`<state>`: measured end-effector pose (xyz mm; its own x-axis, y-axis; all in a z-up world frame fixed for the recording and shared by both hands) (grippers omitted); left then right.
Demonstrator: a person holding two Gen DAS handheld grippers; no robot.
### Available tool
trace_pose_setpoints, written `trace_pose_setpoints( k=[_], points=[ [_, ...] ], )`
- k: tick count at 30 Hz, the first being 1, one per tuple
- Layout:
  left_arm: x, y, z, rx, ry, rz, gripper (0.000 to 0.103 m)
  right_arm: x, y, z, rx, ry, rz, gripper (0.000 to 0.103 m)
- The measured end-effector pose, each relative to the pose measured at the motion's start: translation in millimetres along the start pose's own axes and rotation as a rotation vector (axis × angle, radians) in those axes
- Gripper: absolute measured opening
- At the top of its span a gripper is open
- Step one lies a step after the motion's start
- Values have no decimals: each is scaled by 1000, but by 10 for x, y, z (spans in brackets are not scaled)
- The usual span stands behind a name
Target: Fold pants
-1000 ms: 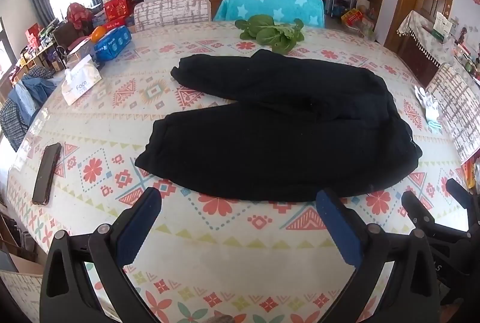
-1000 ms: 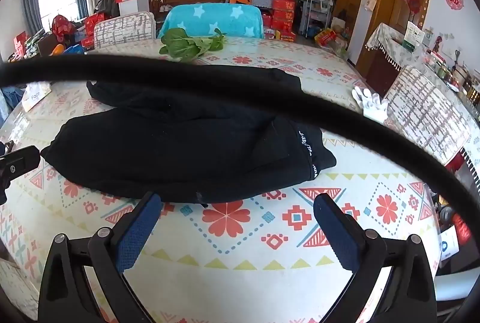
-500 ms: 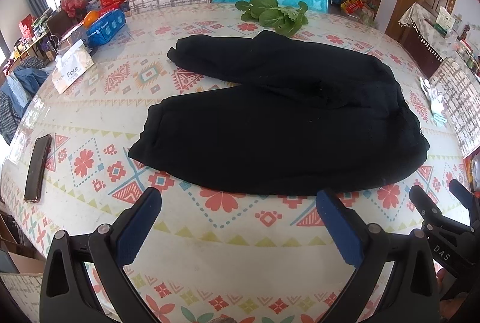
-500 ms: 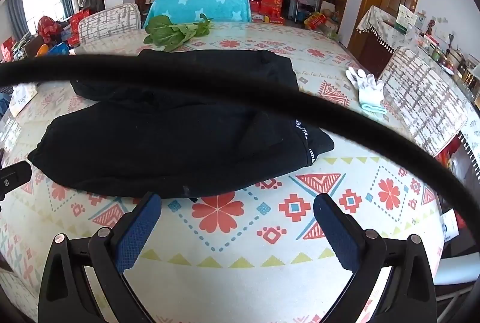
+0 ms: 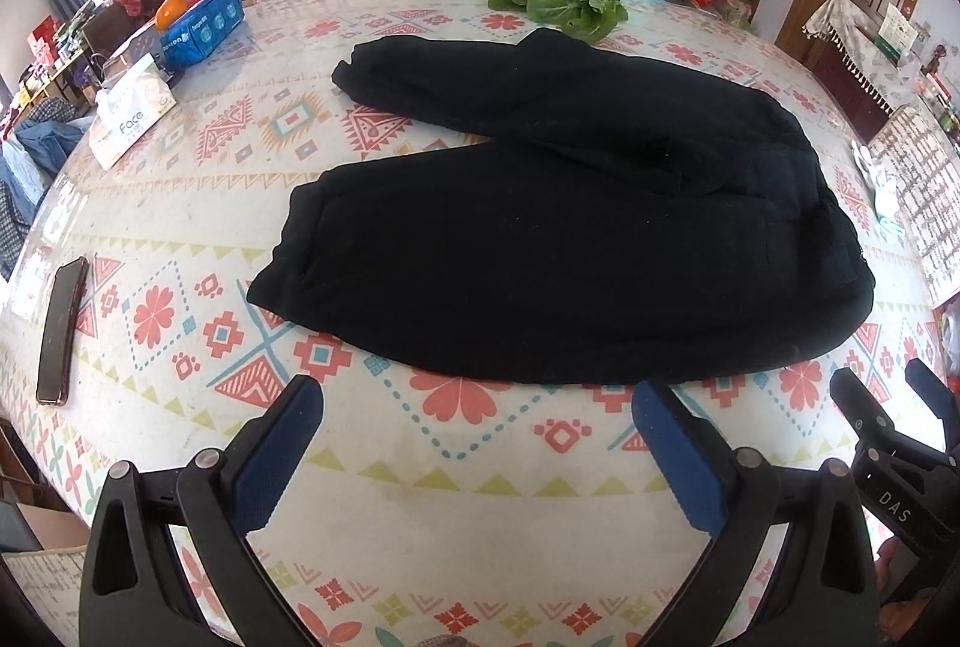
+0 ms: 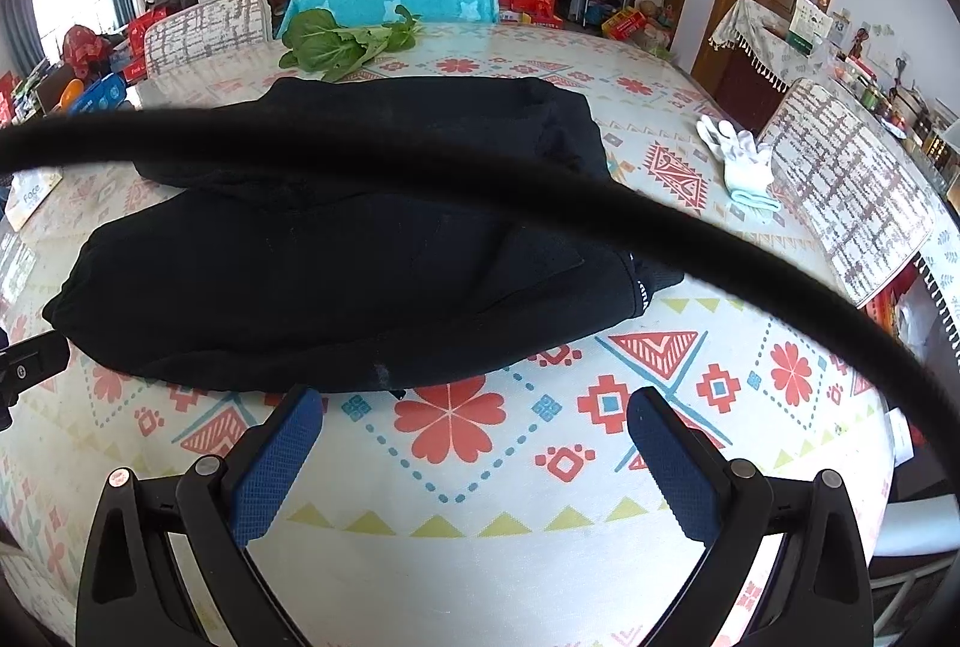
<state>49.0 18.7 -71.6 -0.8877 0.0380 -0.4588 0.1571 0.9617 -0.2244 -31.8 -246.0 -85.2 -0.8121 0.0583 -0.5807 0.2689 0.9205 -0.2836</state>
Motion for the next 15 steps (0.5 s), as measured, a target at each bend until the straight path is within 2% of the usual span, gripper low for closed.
trace_pose_setpoints(
  k=[15],
  points=[
    [314, -375, -278, -60, -38, 20, 103, -1, -128, -73, -26, -38, -9, 103]
  ],
)
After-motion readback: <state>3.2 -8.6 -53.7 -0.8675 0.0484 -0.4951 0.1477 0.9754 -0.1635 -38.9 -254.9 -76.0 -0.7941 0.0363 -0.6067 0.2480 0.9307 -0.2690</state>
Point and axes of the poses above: each gripper's, at about its wrist camera, not at the fingertips, and z roughly the way its jaws point, y to its left, x to its underside, the point moved 1 cm from there along z, roughly the way its jaws point, and after that the axes turned 14 degrees about x, right-handed, at the moved point
